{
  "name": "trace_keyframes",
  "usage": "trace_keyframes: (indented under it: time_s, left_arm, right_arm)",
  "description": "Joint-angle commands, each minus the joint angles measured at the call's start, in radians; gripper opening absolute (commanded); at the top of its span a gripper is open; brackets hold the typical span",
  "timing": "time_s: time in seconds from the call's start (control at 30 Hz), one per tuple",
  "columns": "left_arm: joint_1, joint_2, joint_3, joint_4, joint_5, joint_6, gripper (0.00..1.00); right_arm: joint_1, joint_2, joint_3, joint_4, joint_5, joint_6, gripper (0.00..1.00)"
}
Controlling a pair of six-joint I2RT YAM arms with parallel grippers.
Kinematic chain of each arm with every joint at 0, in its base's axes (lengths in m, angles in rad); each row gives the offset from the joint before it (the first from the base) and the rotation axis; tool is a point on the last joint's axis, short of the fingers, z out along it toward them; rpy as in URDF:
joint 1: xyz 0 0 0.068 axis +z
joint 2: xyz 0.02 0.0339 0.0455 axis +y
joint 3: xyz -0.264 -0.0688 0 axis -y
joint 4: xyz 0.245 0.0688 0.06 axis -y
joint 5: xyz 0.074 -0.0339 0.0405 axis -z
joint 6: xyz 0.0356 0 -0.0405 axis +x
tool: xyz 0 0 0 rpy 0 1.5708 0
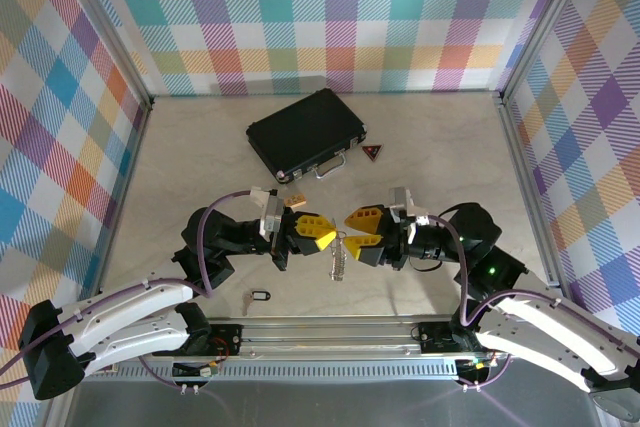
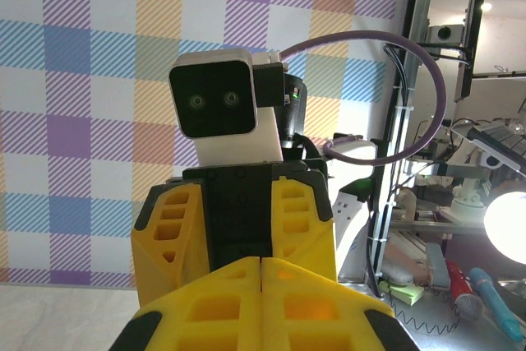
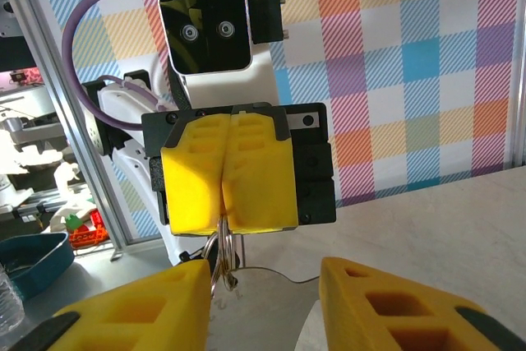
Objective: Put the keys on the keyring
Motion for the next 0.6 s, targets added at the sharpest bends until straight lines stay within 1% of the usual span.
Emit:
trace_keyframes:
  time_s: [0.0, 0.13, 0.3, 0.57]
  left_arm:
    - [-0.014, -0.02, -0.007, 0.054, 0.015, 0.002, 0.0]
    - [-0.014, -0.02, -0.005, 0.046, 0.019, 0.003, 0.0]
    - [-0.014, -0.021, -0.005, 0.044, 0.019, 0.004, 0.0]
    - [-0.014, -0.017, 0.001, 0.035, 0.023, 0.005, 0.0]
  right_arm:
    - [0.004, 0.005, 0.007, 0.03, -0.027, 0.006, 0.36]
    - [0.005, 0.018, 0.007, 0.042, -0.042, 0.008, 0.32]
    - [0.006, 0.028, 0.008, 0.058, -0.058, 0.009, 0.22]
    - [0.006, 0.027, 0.005, 0.079, -0.073, 0.015, 0.24]
